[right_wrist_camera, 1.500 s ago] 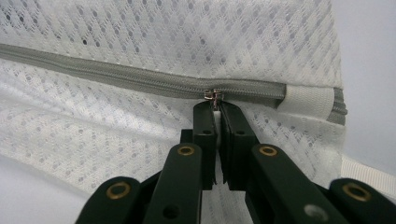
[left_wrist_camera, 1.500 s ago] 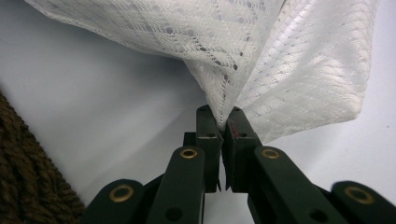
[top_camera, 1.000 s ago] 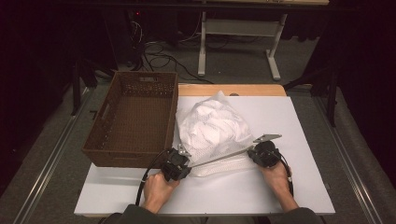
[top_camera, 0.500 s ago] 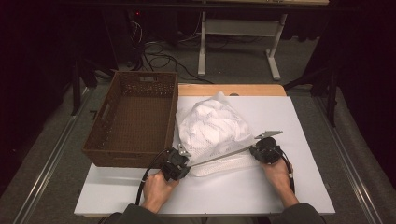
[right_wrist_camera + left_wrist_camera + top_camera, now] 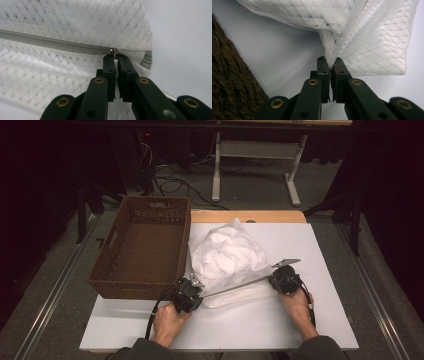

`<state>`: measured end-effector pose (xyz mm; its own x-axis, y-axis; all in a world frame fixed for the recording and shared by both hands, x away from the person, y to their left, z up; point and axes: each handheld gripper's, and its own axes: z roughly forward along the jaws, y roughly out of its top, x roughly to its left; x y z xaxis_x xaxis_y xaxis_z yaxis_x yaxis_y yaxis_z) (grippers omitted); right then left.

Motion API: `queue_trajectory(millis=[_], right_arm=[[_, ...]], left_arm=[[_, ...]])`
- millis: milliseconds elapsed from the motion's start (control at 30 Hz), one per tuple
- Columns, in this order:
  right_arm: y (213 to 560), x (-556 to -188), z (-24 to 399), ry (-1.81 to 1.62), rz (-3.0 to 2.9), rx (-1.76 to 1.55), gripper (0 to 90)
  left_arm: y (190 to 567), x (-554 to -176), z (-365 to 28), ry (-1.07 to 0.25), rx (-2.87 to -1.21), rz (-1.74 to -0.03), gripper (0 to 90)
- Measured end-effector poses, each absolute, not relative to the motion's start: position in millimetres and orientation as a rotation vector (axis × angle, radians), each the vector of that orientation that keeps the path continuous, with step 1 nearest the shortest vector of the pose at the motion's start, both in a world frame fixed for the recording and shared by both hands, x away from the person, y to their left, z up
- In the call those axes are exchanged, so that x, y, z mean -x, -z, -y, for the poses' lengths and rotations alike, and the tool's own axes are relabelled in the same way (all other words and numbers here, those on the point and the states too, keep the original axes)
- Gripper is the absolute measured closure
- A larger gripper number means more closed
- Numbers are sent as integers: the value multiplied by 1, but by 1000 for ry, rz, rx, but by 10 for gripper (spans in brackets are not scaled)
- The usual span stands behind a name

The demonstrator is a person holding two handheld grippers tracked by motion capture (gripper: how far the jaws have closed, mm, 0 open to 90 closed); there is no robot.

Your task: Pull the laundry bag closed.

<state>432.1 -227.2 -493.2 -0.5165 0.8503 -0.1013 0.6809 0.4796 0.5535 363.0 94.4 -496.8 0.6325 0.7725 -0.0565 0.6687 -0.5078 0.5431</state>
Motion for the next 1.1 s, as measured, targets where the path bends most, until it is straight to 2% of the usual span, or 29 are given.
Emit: queue_trajectory(millis=[400,500,633,800,1100], right_arm=[[494,-436,230,-682,-2360,-1314,833],[493,-436,231,-702,-2363,-1338,757],[493,-431,226,-696,-2381,-1302,657],[491,-422,224,-730,-2377,-1269,588],[478,-403,231,-851,-2356,-1233,543]], left_arm=[[500,-366,-94,-270,-2340,-1115,841],[500,-365,-95,-286,-2346,-1111,787],[498,-363,-95,-280,-2339,-1099,672],[490,-354,-95,-331,-2336,-1038,597],[473,-344,-105,-319,-2209,-1028,481]])
